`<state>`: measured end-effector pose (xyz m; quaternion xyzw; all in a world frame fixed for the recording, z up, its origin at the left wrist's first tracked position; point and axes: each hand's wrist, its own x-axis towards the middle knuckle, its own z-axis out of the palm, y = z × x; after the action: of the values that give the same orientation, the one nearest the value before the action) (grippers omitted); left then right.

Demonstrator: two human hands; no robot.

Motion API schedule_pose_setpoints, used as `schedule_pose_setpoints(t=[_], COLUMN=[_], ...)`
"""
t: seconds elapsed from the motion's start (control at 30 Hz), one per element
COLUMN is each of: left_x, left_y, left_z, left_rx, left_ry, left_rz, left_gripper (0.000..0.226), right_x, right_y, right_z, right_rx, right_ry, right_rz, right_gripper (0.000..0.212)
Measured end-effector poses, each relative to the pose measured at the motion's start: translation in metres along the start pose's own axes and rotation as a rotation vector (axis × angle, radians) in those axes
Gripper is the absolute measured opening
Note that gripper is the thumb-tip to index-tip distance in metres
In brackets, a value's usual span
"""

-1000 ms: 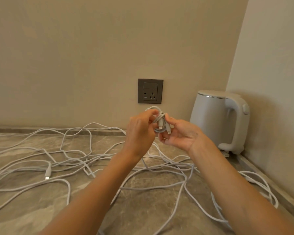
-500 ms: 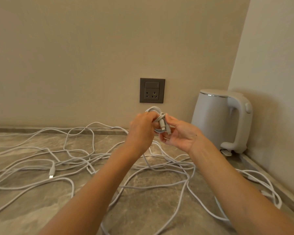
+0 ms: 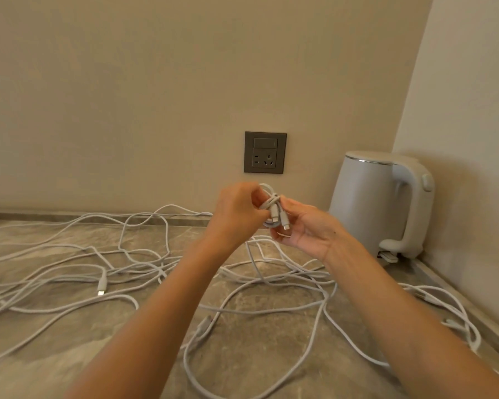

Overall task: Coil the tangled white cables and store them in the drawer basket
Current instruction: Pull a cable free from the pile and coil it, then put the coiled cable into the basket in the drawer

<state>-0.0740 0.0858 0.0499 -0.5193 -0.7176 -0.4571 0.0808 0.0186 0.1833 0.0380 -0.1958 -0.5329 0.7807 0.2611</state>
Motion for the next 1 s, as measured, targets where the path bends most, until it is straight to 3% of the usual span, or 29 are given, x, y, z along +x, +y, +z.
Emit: schedule_pose_setpoints(t=[0.1,0.2,0.33,0.53,0.67,0.8,1.0], left_x=[-0.006,-0.012,-0.028,-0.074,-0.132,-0.216,-0.332], left_y=[-0.005,-0.012,-0.022,-0.045,-0.072,-0.087,-0.102], left_z=[-0.011,-0.025,-0.056,-0.124,-0.187,-0.248,-0.323], left_rx=[-0.031,-0.040,-0.045,-0.029,0.056,0.141,0.281], left_ry=[0.060,0.131,0.047,0.182,0.322,0.437,0.558], left_rz=[-0.027,-0.104,-0.231,-0.331,-0.401,-0.520,-0.727], left_gripper=[0.023,0.022,0.021,0.018,0.019,0.016,0.011], right_x=[-0.004,-0.007,-0.013,-0.033,-0.057,-0.093,-0.149], right_y=[0.000,0.003,0.006,0.016,0.040,0.090,0.173], right_z=[0.005,0.017,0.050,0.119,0.189,0.266,0.362], right_rx=[-0.038,-0.065,-0.115,-0.323,-0.465,-0.648,-0.719], right_ry=[0.020,-0.017,-0.127,-0.317,-0.489,-0.685,-0.860], right_rz=[0.008,0.018,0.028,0.113,0.111,0.082,0.111], right_gripper=[0.017,0.019,0.022,0.020,0.023,0.012,0.008])
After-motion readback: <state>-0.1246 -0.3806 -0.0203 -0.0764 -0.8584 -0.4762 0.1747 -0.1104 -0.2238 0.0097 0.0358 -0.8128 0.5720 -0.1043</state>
